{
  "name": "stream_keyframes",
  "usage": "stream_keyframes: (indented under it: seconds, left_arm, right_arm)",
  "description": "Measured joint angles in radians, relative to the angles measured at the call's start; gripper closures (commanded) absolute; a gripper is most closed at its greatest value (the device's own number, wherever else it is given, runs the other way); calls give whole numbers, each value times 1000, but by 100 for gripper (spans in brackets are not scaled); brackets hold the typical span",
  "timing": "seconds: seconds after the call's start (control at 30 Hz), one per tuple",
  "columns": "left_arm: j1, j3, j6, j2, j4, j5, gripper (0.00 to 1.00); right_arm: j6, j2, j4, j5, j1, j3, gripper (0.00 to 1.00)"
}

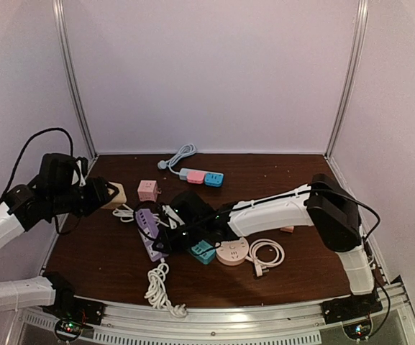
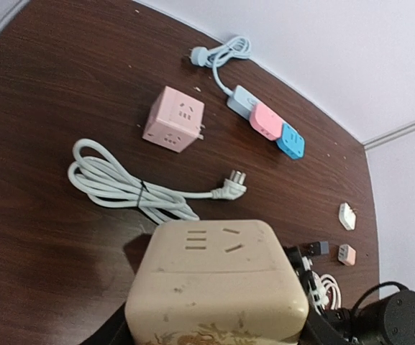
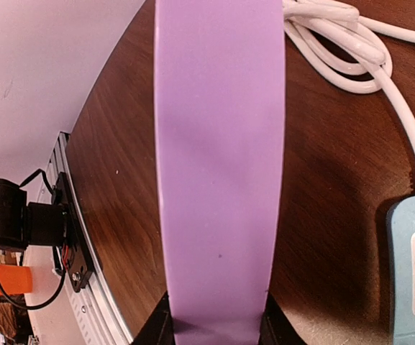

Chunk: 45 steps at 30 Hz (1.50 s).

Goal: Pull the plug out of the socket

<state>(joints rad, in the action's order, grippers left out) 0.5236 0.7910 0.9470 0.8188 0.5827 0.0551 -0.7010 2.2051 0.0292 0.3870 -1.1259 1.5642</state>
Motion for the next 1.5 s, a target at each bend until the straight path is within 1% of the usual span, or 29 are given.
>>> stream_keyframes:
  seconds: [0.1,0.23,0.4,0.5,0.57,0.63,0.7,0.83,0.9,0.97,1.23,1.43,1.5]
  left_arm:
    - [-76,50,-27,53,44,13,81]
    - [-161,66,-69,126,77,0,81]
    - [-233,66,-110,190,78,-58,82]
    - [-252,66,-129,215,76,-82,82]
    - [-259,66,-138,225,72,-96,82]
    - [-266,66,-146,231,68,-107,82]
    - [-272,64,-152,232,65,-115,82]
    - [-278,52,-158,232,54,-124,82]
    - [-282,42,-161,229,51,-128,82]
    - [-287,32,-162,222,48,-130,82]
    - [-299,-3,-164,200,39,-143,81]
    - [-356,-37,-171,195,7,-198,79]
    - [-389,-57,-171,195,-29,-246,78]
  right_arm:
    - [58,0,37,34,0,12,98]
    - [114,13,79,94,1,52,97]
    - [141,63,97,158,-4,103,93]
    - [143,90,100,175,-8,115,88]
    - [144,92,104,175,-11,120,82]
    - [144,92,108,174,-13,122,74]
    - [144,93,122,169,-14,132,62]
    - [150,93,145,144,-17,138,44]
    - [157,93,161,129,-18,140,38]
    - [159,93,174,113,-19,141,34]
    - [180,93,216,44,-20,152,28]
    - [202,62,256,-24,-21,150,13]
    - [212,20,259,-49,-22,129,9]
